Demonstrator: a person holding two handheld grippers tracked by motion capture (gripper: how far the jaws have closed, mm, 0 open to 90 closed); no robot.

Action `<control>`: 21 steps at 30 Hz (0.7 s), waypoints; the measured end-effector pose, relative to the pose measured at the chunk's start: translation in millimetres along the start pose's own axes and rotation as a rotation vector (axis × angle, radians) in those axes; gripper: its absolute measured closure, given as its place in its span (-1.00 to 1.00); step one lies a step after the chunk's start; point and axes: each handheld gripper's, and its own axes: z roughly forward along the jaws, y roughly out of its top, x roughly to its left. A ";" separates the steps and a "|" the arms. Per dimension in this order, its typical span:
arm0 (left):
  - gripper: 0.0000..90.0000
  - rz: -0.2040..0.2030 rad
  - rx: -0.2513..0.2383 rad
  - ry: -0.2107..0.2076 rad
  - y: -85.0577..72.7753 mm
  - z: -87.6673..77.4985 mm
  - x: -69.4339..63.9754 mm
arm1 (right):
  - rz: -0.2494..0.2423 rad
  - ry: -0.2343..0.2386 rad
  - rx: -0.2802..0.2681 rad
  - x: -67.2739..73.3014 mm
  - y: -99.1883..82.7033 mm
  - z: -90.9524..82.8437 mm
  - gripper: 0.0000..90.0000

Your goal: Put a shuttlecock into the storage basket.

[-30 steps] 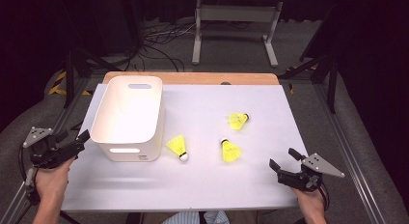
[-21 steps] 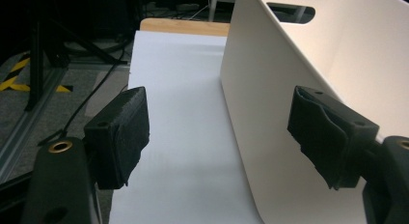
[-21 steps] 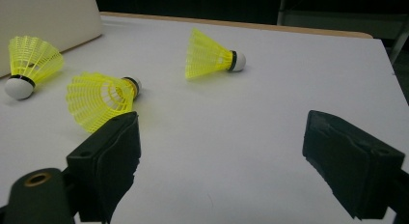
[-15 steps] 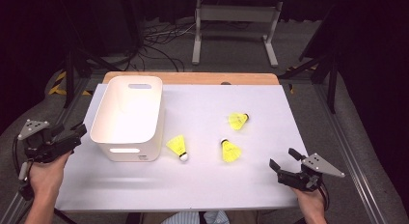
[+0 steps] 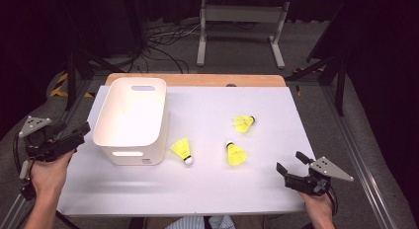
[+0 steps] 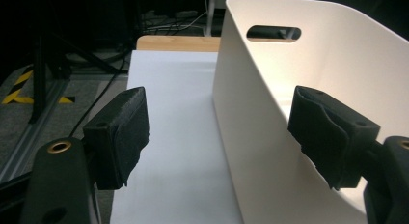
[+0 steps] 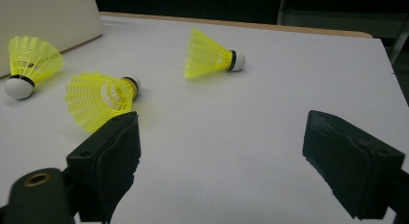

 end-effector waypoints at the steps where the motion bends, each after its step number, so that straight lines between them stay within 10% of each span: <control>1: -0.50 0.007 -0.003 -0.003 0.9 0.1 -1.0 | 0.001 0.001 -0.001 -0.2 0.0 0.0 -0.69; 21: -0.48 0.035 -0.015 -0.070 14.4 0.4 -27.2 | -0.001 0.005 0.001 0.1 0.0 0.3 -0.69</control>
